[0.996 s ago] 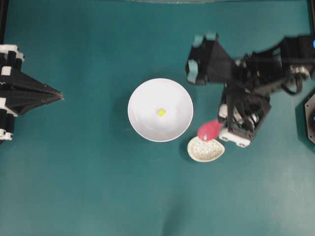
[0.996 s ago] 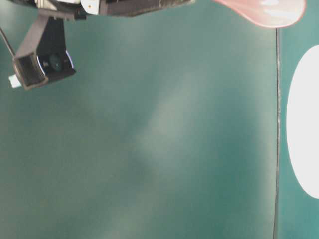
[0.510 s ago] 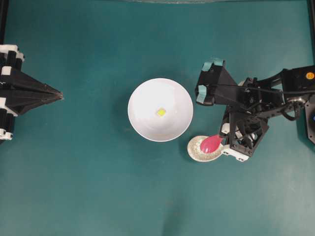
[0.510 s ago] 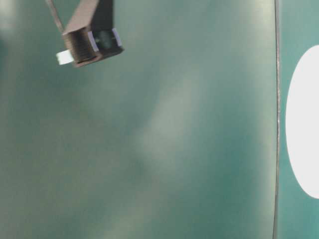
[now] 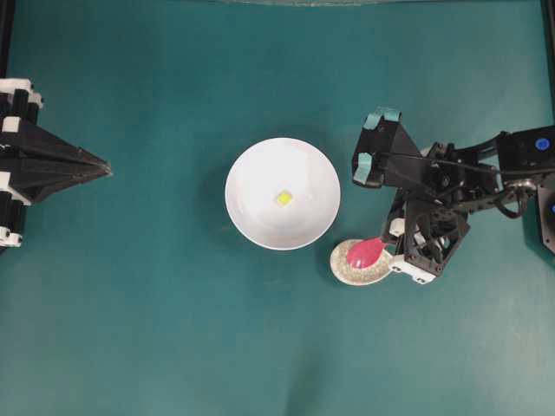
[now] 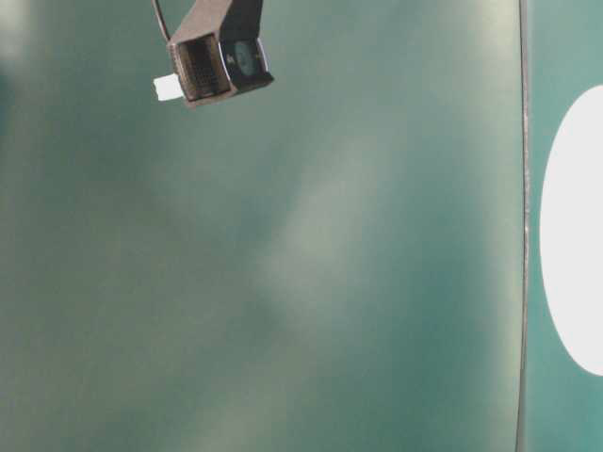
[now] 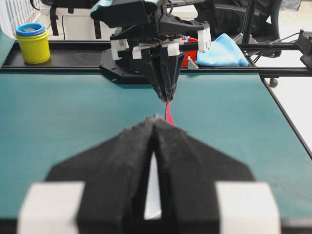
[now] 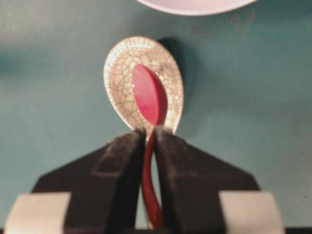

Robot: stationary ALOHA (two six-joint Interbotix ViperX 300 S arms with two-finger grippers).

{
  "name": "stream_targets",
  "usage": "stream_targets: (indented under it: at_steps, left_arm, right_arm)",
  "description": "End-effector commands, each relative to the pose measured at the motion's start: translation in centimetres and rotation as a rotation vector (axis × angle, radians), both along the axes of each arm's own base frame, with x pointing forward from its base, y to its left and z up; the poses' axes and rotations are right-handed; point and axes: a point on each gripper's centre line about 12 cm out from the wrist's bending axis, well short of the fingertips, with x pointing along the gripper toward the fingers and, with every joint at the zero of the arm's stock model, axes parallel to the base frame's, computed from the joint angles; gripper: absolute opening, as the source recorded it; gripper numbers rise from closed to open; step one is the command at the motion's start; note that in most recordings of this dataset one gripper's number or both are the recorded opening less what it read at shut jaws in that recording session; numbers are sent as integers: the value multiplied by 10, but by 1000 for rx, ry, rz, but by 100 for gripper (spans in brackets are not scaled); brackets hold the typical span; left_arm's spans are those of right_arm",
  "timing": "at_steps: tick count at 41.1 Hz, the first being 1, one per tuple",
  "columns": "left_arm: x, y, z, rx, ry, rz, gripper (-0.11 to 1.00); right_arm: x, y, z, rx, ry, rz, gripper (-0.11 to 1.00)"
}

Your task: Scoop the yellow hexagonal prism block from the bowl with a spoon using the right arm.

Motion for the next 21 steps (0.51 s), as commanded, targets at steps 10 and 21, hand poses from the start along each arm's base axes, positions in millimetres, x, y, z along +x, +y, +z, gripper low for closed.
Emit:
stream_targets:
  at_steps: [10, 21]
  left_arm:
    - [2, -1, 13, 0, -38, -2, 3]
    - [2, -1, 14, -2, -38, -4, 3]
  right_arm:
    - [1, 2, 13, 11, -60, -14, 18]
    - [-6, 7, -2, 25, -46, -34, 19]
